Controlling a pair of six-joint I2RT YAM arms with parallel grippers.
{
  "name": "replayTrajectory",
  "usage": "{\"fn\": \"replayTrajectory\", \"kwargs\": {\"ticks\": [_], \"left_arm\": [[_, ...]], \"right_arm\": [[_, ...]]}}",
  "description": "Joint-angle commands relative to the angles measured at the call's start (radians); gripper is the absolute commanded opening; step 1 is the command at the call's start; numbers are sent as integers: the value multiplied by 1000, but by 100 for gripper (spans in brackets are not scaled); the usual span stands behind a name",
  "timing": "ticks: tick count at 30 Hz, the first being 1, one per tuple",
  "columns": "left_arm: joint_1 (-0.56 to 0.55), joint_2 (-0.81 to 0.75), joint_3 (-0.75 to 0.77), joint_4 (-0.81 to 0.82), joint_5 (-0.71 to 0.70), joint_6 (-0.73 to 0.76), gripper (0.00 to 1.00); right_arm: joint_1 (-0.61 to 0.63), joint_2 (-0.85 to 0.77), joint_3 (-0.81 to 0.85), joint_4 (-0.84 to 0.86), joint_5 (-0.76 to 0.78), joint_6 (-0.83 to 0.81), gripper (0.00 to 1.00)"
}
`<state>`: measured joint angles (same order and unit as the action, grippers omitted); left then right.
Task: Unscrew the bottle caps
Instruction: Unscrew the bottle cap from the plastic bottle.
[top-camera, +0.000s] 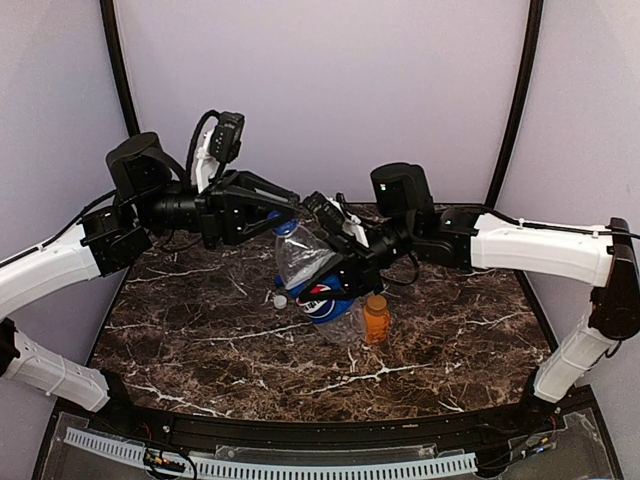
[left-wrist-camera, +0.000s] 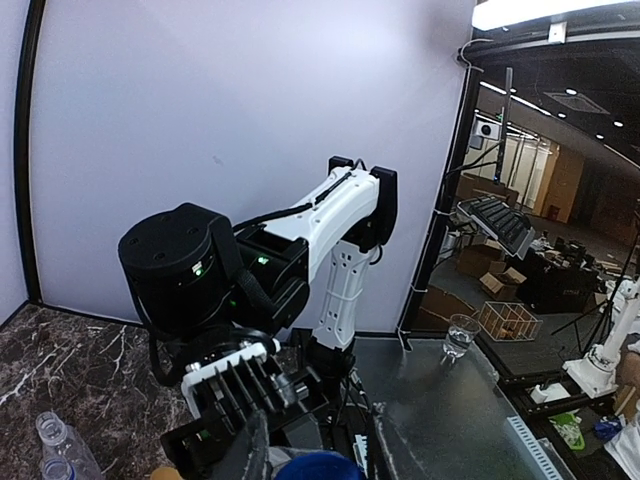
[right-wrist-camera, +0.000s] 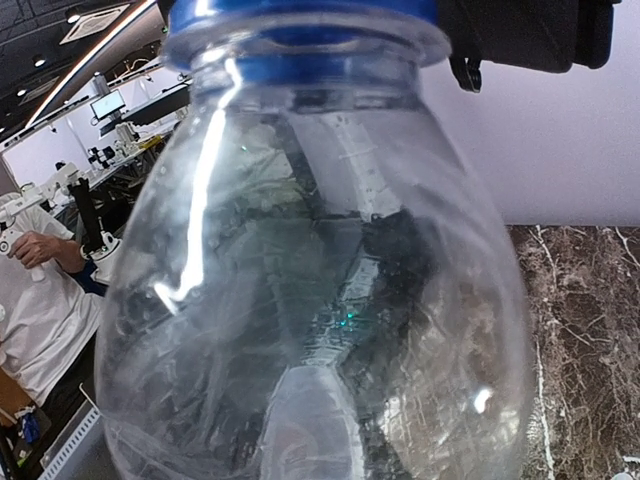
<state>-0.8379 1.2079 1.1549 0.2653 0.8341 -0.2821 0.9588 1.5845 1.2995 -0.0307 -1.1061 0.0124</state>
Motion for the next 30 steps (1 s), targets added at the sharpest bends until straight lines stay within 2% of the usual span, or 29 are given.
{"fn": "replayTrajectory", "kwargs": {"ticks": [1,2,4,5,8,9,12,16,19,22,30], "left_arm": [[0,-17,-24,6,-63,-8,15],[0,-23,-29,0,-116,-14,6],[0,-33,-36,-8,-225,-31,0],[-1,-38,-38,-11,-271,-41,0],[-8,-46,-50,-30,-559,-115,0],[-15,-45,-50,-37,-615,-130,0],[-23,-28,-25,-112,-872,-173,0],[-24,9,2,-150,-1012,-173,1],[-24,24,11,-145,-1010,-160,9],[-23,10,3,-114,-959,-134,20],[14,-59,-19,-45,-645,-41,62]], "right_arm": [[-16,-37,1,26,181,28,9],[-16,-44,-2,26,240,31,8],[-17,-58,-9,25,367,37,8],[-17,-64,-13,25,444,39,8],[-14,-84,-33,49,665,57,8],[-12,-87,-42,68,744,60,8],[-1,-92,-64,119,906,65,9],[16,-85,-90,188,1031,58,10],[21,-78,-95,215,1028,59,11],[20,-83,-102,221,960,52,11],[0,-119,-121,185,606,10,11]]}}
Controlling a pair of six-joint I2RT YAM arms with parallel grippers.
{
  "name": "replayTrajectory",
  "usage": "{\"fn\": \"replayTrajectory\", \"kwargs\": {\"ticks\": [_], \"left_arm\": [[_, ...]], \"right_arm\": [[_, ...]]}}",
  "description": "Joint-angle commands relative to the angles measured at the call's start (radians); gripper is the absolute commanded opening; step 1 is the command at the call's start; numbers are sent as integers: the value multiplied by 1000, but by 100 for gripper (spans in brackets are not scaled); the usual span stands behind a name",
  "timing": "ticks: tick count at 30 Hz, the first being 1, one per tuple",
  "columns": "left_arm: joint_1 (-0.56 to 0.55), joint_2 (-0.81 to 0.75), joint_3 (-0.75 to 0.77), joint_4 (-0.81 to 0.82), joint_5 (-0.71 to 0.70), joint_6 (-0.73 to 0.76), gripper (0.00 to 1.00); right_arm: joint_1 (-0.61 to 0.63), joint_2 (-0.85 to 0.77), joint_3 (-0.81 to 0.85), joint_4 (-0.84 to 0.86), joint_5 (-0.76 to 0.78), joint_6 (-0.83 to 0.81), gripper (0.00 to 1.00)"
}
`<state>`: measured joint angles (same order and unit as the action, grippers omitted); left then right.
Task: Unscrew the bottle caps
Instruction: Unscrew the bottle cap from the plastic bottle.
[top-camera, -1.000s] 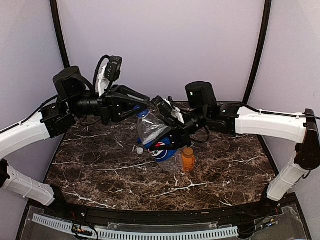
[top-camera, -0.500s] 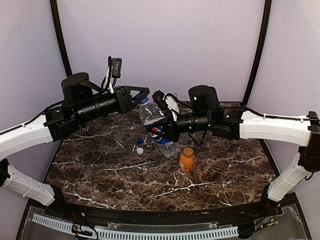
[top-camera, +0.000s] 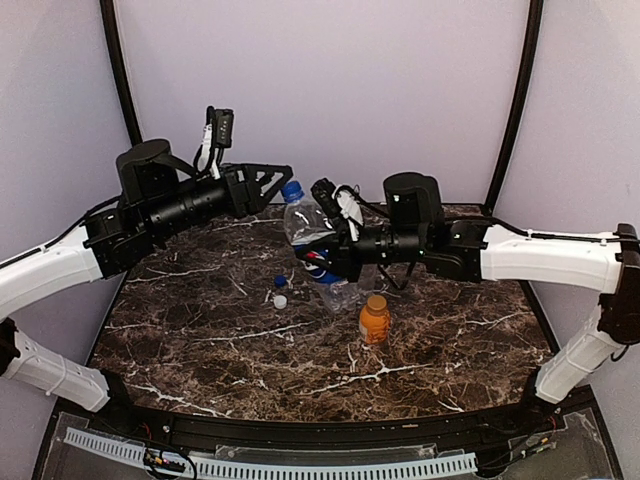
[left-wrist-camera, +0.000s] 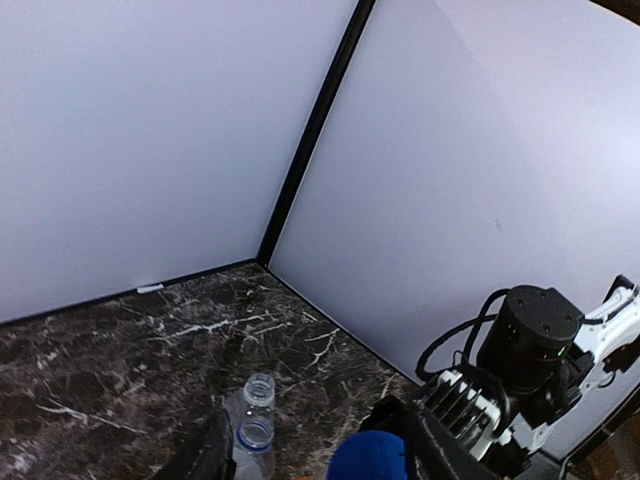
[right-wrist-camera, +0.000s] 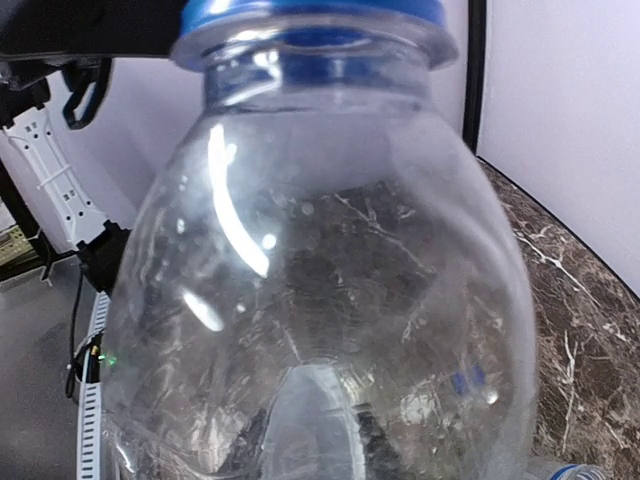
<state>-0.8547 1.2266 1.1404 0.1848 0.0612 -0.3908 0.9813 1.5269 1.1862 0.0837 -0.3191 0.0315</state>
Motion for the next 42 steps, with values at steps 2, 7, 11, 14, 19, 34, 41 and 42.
{"fn": "replayTrajectory", "kwargs": {"ticks": [2,7,11,14,19,34,41,42], "left_arm": [[37,-89,1,30,209,86,72],[46,-94,24,24,461,125,75],[46,-69,46,40,660,127,75],[46,-43,56,71,755,107,72],[46,9,68,106,826,67,59],[46,16,46,125,807,44,16],[46,-17,27,56,458,-8,0],[42,-23,25,45,399,-25,0]], "right_arm": [[-27,-64,-6,52,-266,-22,11],[-34,-50,17,10,-505,-25,11],[-35,-10,67,-21,-691,-25,12],[-35,20,97,-29,-772,-18,12],[-35,53,119,-25,-835,2,12],[-36,59,111,-37,-731,0,9],[-39,18,107,-81,-331,-2,8],[-37,12,103,-80,-248,4,8]]}}
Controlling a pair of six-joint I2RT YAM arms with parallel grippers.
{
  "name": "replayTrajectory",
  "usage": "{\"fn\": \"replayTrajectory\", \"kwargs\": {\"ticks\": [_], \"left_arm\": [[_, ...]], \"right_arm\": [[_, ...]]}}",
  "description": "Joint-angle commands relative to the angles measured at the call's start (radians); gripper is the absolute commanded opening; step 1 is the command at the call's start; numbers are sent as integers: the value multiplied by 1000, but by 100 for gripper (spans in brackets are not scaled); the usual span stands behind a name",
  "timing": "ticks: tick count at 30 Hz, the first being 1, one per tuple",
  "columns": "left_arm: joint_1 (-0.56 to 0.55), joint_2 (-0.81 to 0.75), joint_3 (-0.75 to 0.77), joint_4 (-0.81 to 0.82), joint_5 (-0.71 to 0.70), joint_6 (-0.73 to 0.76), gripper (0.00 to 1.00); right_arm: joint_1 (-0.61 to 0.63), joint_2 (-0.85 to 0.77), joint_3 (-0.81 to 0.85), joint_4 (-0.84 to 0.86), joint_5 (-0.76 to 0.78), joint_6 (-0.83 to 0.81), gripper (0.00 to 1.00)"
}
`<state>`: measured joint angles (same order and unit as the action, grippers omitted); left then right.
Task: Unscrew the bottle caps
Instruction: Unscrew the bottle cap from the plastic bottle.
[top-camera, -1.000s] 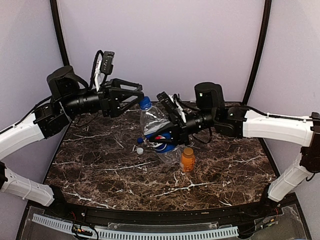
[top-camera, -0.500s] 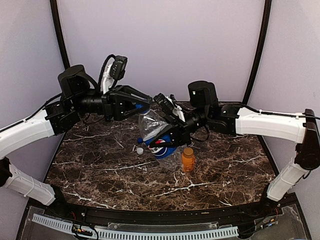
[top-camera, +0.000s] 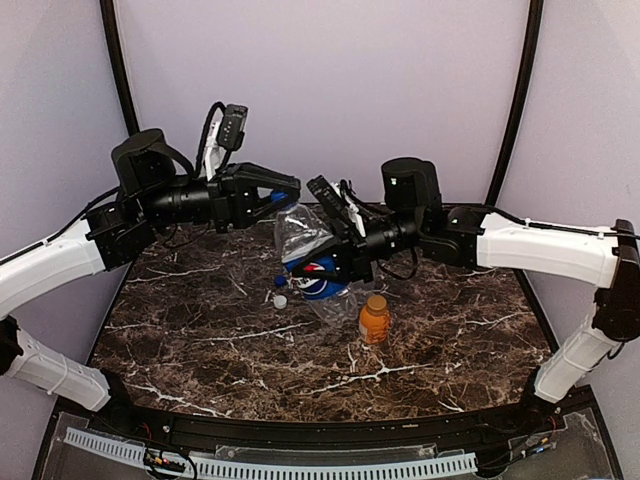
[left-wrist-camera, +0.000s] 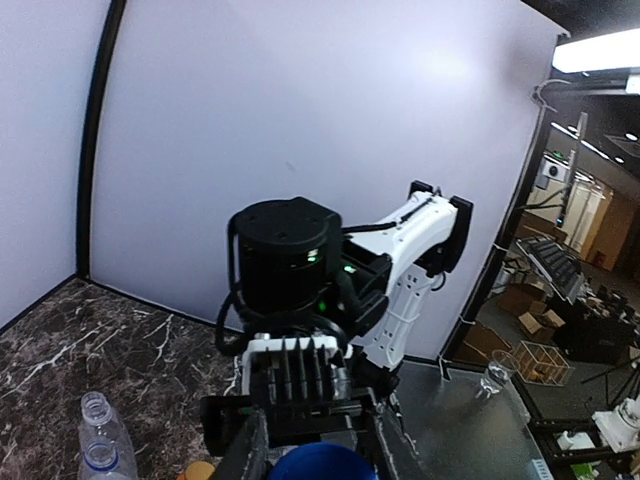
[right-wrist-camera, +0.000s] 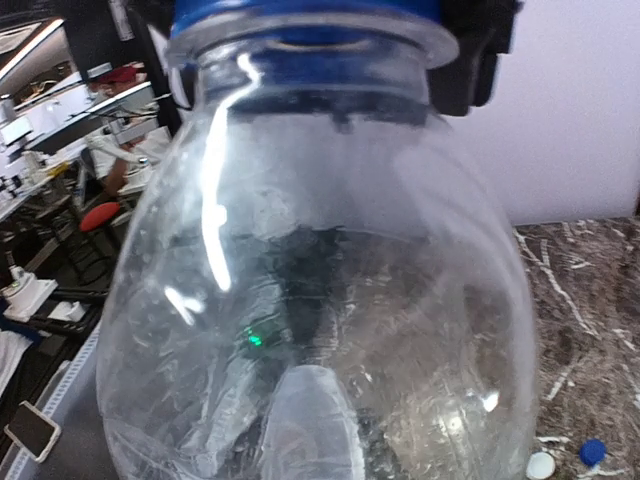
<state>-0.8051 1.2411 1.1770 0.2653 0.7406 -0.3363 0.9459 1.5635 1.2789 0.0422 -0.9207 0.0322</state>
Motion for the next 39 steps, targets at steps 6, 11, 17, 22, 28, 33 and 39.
{"fn": "replayTrajectory", "kwargs": {"ticks": [6,11,17,22,28,33,39], "left_arm": [[-47,-27,-7,-132,-786,-154,0],[-49,-16,-17,-99,-797,-134,19],[-40,-45,-50,-6,-627,-68,40],[-19,-73,-49,8,-428,-17,58],[5,-92,-36,3,-225,9,74],[11,-83,-21,33,21,13,75],[11,-31,-7,81,133,-23,72]], "right_arm": [[21,-26,7,-29,764,42,7],[47,-29,1,0,813,22,11],[47,-39,-21,19,610,-19,11],[32,-51,-43,15,410,-49,10],[11,-73,-65,25,137,-66,10],[2,-48,-38,7,-59,-68,11],[2,-9,-3,18,-180,-36,11]]}}
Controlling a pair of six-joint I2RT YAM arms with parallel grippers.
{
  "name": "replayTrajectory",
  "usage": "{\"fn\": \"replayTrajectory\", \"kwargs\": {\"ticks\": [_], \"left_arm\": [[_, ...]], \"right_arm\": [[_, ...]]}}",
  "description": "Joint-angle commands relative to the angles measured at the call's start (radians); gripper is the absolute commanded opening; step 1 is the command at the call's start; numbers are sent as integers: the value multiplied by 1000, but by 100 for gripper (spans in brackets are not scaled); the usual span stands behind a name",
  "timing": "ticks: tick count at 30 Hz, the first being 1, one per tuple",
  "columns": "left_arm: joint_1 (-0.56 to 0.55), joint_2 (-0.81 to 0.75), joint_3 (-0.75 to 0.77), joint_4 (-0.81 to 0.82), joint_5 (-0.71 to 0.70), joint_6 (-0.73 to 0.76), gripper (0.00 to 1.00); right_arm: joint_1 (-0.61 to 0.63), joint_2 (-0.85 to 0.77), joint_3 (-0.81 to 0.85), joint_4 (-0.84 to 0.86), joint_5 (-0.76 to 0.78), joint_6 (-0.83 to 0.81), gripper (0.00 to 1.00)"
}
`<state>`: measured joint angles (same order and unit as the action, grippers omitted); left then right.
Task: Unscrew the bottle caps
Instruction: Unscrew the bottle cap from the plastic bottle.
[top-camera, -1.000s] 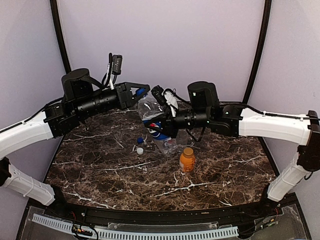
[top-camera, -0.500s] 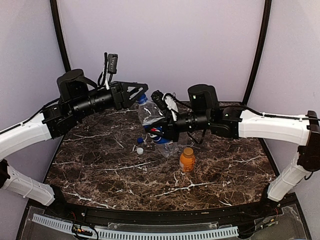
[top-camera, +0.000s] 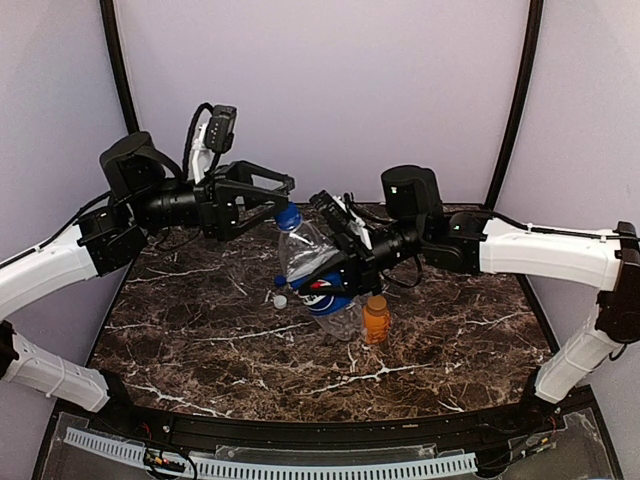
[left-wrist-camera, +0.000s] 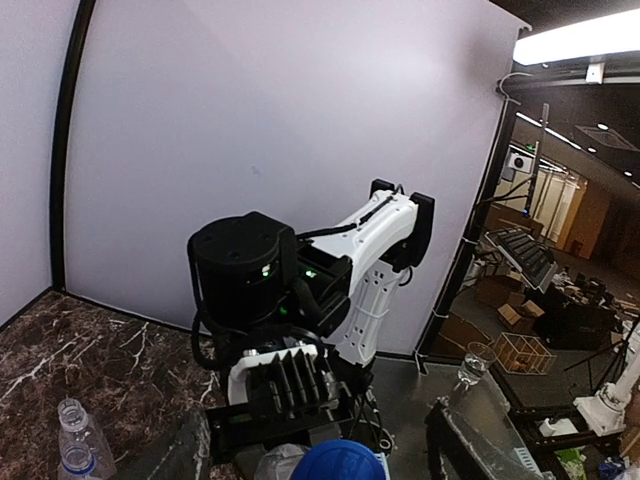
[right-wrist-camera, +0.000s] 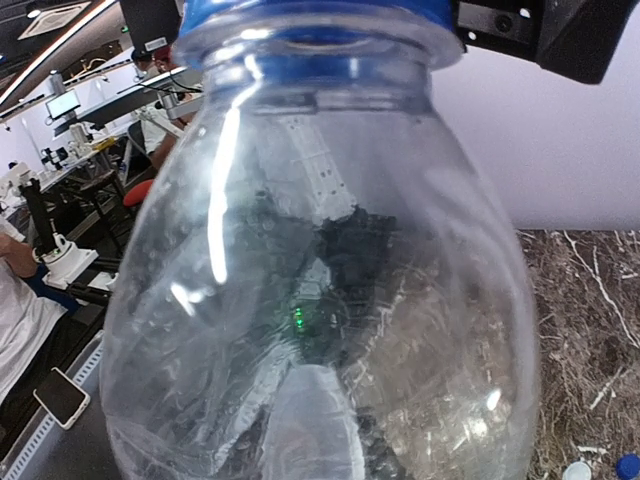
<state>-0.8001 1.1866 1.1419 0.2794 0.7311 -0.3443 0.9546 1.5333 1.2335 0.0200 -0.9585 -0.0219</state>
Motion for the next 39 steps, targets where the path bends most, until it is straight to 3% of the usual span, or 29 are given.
{"fn": "replayTrajectory", "kwargs": {"ticks": [1,15,20,24,27,34,36,39], "left_arm": [[6,29,28,82,163,-30,71],[6,67,26,119,203,-70,41],[6,62,24,106,198,-62,25],[6,50,23,76,142,-46,10],[6,28,20,28,9,-27,0],[-44,13,26,-81,-566,-106,0],[-64,20,40,-121,-691,-114,3],[-72,27,33,-116,-771,-120,10]], "right_arm": [[-7,23,44,44,-148,21,11],[-7,54,63,50,-145,43,10],[-9,57,60,47,-113,42,10],[-11,42,53,33,8,50,8],[-14,15,43,26,178,55,9],[18,-22,25,49,651,72,9],[36,-17,27,61,735,86,11],[68,-13,25,77,842,71,12]]}}
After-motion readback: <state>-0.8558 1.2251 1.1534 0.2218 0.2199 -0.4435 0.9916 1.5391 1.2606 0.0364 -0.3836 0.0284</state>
